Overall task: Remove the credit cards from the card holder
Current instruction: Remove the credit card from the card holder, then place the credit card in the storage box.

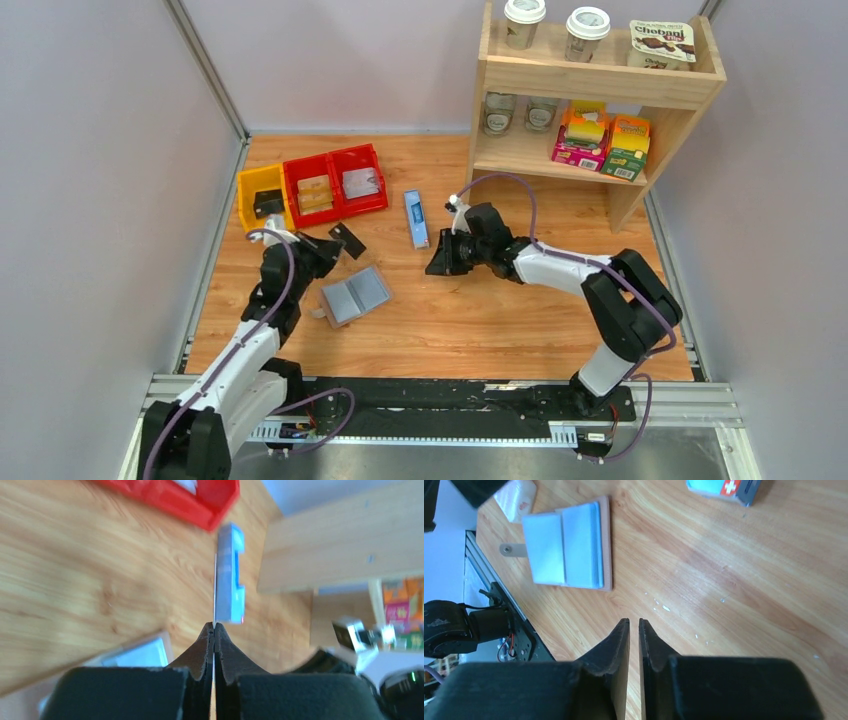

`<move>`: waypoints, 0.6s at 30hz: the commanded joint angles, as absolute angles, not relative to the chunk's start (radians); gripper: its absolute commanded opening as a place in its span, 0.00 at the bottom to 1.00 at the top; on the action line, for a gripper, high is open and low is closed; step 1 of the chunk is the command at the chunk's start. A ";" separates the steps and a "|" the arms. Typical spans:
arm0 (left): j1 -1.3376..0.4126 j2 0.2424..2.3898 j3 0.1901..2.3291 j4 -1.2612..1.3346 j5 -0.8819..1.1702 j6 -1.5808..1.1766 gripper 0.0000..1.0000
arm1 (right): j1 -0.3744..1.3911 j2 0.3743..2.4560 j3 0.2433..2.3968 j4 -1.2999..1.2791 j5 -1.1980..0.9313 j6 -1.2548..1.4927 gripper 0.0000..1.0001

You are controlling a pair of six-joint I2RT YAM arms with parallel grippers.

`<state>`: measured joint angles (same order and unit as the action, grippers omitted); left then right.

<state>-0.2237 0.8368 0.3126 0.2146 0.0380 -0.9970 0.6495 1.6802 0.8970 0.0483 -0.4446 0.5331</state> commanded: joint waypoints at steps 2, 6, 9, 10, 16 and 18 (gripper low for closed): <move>-0.057 0.859 0.382 0.296 0.006 -1.083 0.00 | 0.650 1.542 0.882 0.005 -0.315 0.466 0.17; 0.090 0.922 0.446 0.311 0.018 -1.106 0.00 | 0.646 1.461 0.865 -0.093 -0.221 0.417 0.23; 0.197 0.980 0.497 0.327 0.003 -1.127 0.00 | 0.638 1.398 0.845 -0.129 -0.172 0.388 0.31; 0.215 0.991 0.509 0.339 -0.027 -1.137 0.00 | 0.634 1.379 0.838 -0.136 -0.160 0.384 0.33; 0.299 1.156 0.601 0.387 -0.127 -1.183 0.00 | 0.589 1.266 0.775 -0.156 -0.091 0.385 0.56; 0.307 1.225 0.630 0.403 -0.149 -1.209 0.00 | 0.580 1.238 0.755 -0.156 -0.063 0.387 0.61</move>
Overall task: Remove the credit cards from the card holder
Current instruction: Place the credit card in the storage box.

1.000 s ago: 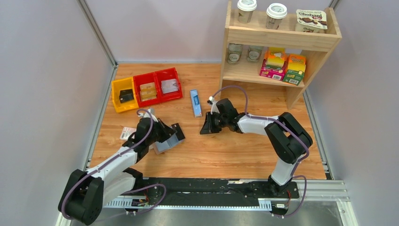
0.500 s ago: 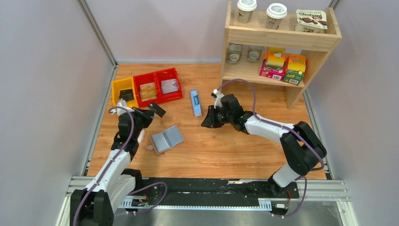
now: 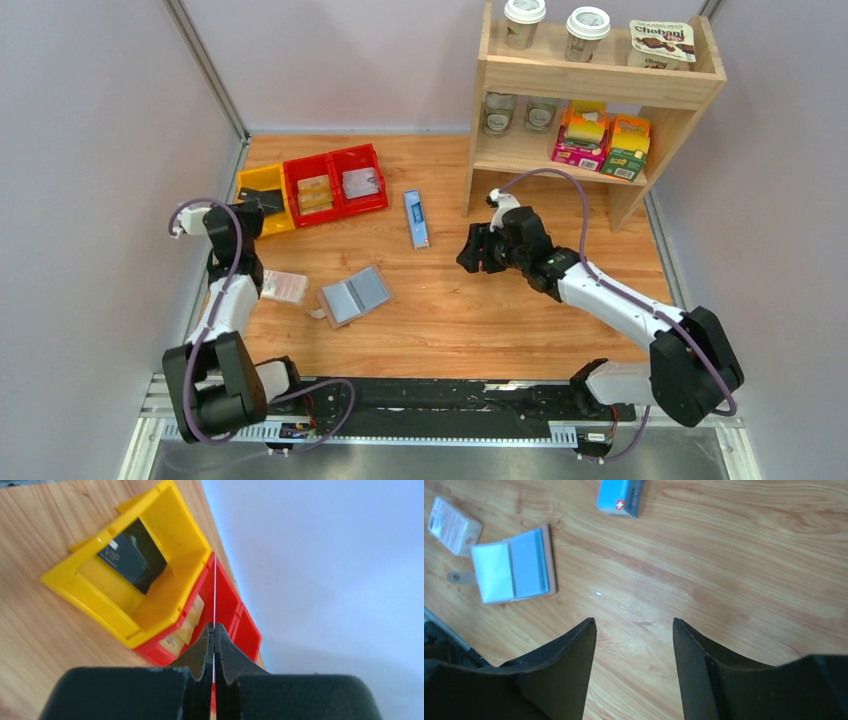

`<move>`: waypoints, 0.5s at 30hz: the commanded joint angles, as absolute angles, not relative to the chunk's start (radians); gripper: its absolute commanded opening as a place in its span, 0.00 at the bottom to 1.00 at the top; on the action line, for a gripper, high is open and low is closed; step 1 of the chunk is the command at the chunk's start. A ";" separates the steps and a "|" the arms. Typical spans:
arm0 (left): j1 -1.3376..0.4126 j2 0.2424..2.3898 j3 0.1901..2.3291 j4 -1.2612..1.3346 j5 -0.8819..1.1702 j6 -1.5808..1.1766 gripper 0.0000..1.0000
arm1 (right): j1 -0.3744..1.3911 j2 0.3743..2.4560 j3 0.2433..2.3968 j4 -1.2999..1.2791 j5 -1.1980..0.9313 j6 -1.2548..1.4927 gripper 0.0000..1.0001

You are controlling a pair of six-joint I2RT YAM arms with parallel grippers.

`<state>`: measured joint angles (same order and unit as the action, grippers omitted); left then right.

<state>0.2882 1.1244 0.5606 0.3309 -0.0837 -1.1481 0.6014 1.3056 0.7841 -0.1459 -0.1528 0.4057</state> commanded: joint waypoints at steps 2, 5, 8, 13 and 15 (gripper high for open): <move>0.311 1.300 0.658 0.439 -0.161 -1.227 0.00 | 0.575 1.215 0.741 -0.158 -0.034 0.384 0.65; 0.311 1.400 0.706 0.472 -0.182 -1.249 0.00 | 0.568 1.186 0.726 -0.160 -0.005 0.368 0.69; 0.311 1.515 0.762 0.517 -0.190 -1.272 0.00 | 0.563 1.172 0.718 -0.164 0.033 0.356 0.73; 0.311 1.661 0.847 0.531 -0.167 -1.354 0.00 | 0.555 1.175 0.718 -0.169 0.049 0.348 0.75; 0.308 1.690 0.862 0.529 -0.172 -1.374 0.00 | 0.549 1.178 0.719 -0.167 0.051 0.345 0.75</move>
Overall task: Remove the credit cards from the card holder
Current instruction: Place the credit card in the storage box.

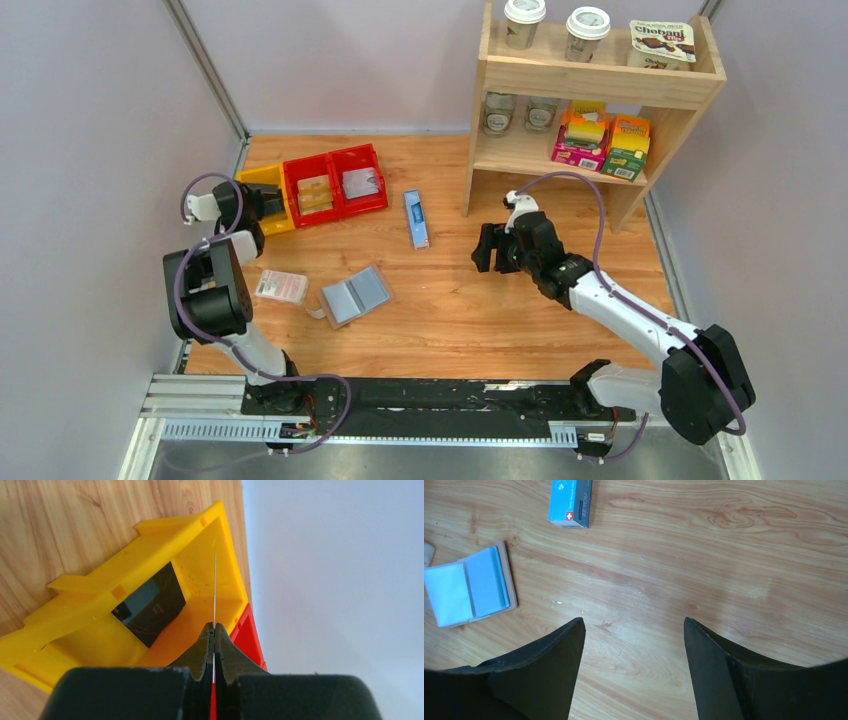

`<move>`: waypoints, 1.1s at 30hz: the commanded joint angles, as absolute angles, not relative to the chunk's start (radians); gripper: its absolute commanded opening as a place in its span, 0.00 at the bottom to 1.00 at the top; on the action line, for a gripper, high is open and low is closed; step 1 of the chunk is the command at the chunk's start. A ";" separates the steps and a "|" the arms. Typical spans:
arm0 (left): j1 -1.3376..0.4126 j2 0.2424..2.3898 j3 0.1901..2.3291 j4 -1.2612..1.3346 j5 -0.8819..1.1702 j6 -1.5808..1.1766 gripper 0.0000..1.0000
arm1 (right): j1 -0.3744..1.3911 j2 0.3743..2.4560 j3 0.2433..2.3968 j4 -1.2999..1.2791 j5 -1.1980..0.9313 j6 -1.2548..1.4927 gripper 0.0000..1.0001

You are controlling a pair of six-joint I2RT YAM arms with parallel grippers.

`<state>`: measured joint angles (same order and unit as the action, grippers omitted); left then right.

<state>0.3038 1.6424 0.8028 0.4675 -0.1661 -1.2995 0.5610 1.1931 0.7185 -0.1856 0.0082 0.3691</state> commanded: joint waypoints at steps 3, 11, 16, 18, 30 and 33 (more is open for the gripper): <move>0.292 1.713 0.876 0.509 -0.210 -1.394 0.00 | 0.542 1.183 0.719 -0.167 0.058 0.342 0.76; 0.259 1.799 0.913 0.477 -0.230 -1.485 0.00 | 0.522 1.203 0.721 -0.160 0.049 0.345 0.76; 0.245 1.842 0.923 0.468 -0.253 -1.520 0.00 | 0.517 1.209 0.723 -0.158 0.041 0.345 0.76; 0.245 1.847 0.930 0.454 -0.256 -1.519 0.00 | 0.517 1.210 0.723 -0.156 0.041 0.345 0.76; 0.244 1.810 0.887 0.440 -0.192 -1.531 0.27 | 0.514 1.212 0.723 -0.150 0.040 0.350 0.76; 0.244 1.769 0.856 0.440 -0.172 -1.531 0.29 | 0.514 1.207 0.724 -0.149 0.038 0.350 0.76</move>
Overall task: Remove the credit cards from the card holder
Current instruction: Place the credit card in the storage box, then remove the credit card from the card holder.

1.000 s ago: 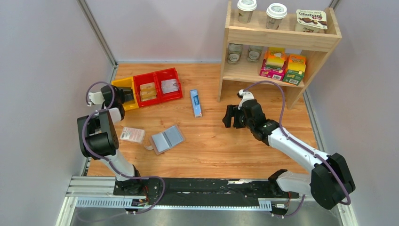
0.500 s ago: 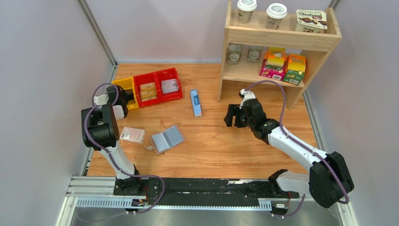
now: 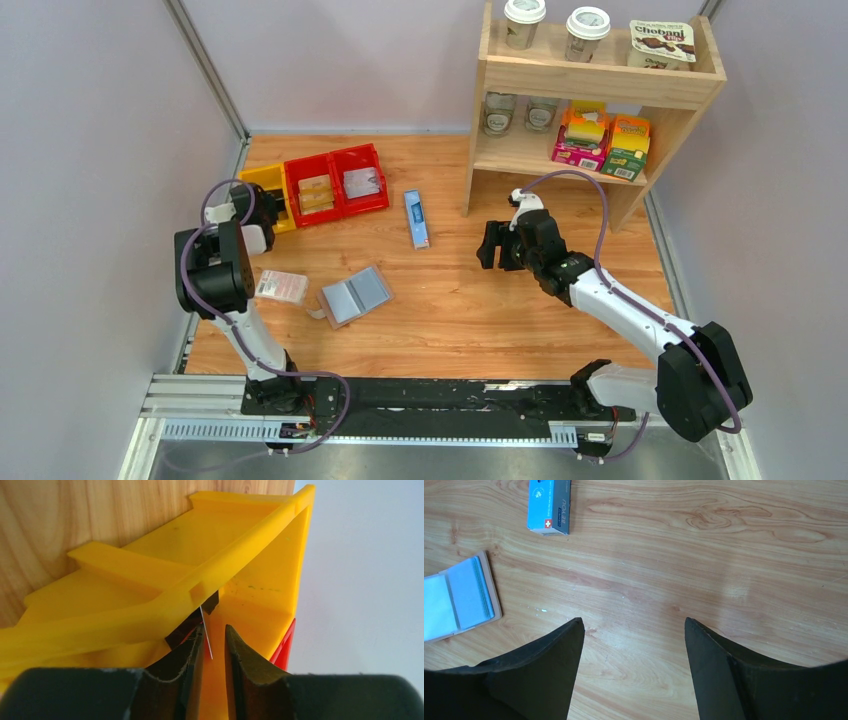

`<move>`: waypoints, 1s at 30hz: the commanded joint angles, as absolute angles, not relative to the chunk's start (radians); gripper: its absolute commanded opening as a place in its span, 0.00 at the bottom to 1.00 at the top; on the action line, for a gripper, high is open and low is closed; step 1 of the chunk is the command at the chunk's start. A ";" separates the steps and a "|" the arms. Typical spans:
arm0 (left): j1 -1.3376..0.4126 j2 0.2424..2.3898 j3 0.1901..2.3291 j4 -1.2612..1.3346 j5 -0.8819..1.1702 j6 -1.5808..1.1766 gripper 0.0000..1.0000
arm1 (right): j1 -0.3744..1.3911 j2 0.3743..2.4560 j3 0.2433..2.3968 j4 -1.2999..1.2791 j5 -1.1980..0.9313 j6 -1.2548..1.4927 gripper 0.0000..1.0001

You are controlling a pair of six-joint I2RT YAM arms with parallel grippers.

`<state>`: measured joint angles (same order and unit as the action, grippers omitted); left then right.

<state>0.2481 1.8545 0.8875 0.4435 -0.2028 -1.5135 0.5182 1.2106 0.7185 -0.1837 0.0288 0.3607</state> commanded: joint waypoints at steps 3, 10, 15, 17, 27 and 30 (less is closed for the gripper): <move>0.242 1.709 0.822 0.420 -0.150 -1.517 0.31 | 0.514 1.204 0.724 -0.149 0.037 0.350 0.76; 0.201 1.458 0.828 0.075 -0.083 -1.263 0.32 | 0.514 1.206 0.735 -0.153 0.022 0.350 0.76; 0.065 1.292 0.838 -0.201 -0.078 -1.011 0.33 | 0.514 1.218 0.747 -0.153 -0.034 0.350 0.75; 0.003 1.261 0.836 -0.287 -0.054 -0.915 0.33 | 0.514 1.227 0.747 -0.152 -0.051 0.356 0.74; -0.340 1.227 0.755 -0.520 -0.049 -0.782 0.33 | 0.541 1.287 0.775 -0.146 -0.117 0.388 0.70; -0.356 1.250 0.709 -0.505 -0.025 -0.782 0.34 | 0.567 1.310 0.796 -0.164 -0.112 0.390 0.68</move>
